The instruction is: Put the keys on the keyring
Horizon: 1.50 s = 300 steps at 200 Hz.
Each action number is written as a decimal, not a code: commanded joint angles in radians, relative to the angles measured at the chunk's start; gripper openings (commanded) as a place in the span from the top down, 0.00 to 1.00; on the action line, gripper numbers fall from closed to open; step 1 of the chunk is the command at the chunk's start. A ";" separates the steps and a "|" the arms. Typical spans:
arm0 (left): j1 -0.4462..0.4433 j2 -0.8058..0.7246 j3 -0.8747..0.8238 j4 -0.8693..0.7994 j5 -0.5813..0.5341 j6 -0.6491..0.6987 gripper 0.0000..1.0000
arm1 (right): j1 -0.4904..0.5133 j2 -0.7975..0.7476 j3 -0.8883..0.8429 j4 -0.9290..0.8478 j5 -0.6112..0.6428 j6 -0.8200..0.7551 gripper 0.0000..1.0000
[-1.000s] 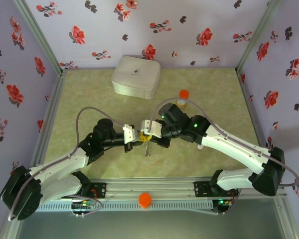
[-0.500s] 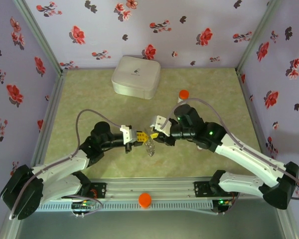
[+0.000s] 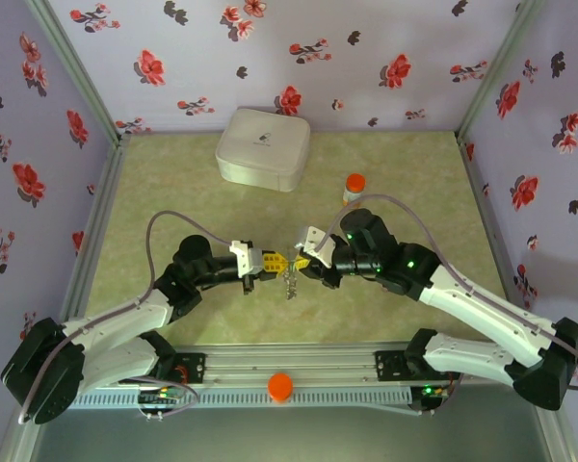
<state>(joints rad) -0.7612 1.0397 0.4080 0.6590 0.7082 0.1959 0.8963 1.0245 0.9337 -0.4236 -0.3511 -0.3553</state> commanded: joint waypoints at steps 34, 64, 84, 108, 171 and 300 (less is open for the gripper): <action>-0.003 -0.002 0.005 0.048 0.016 0.002 1.00 | -0.006 0.024 0.004 -0.038 0.046 -0.004 0.99; -0.003 -0.005 0.009 0.035 0.016 0.015 1.00 | -0.006 0.078 0.010 -0.053 0.053 -0.015 1.00; -0.003 -0.010 0.011 0.021 0.014 0.026 1.00 | -0.006 0.115 0.014 -0.058 0.055 -0.020 1.00; -0.003 -0.009 0.011 0.017 0.014 0.028 1.00 | -0.006 0.122 0.010 -0.055 0.060 -0.020 1.00; -0.004 0.003 0.011 0.031 0.019 0.018 1.00 | -0.011 0.015 -0.038 0.016 0.026 -0.014 0.76; -0.003 0.017 0.012 0.063 0.033 -0.008 1.00 | -0.011 0.054 -0.049 0.114 -0.084 -0.010 0.84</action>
<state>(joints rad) -0.7593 1.0565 0.4007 0.6483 0.7158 0.2062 0.8879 1.0683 0.8948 -0.3443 -0.4023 -0.3653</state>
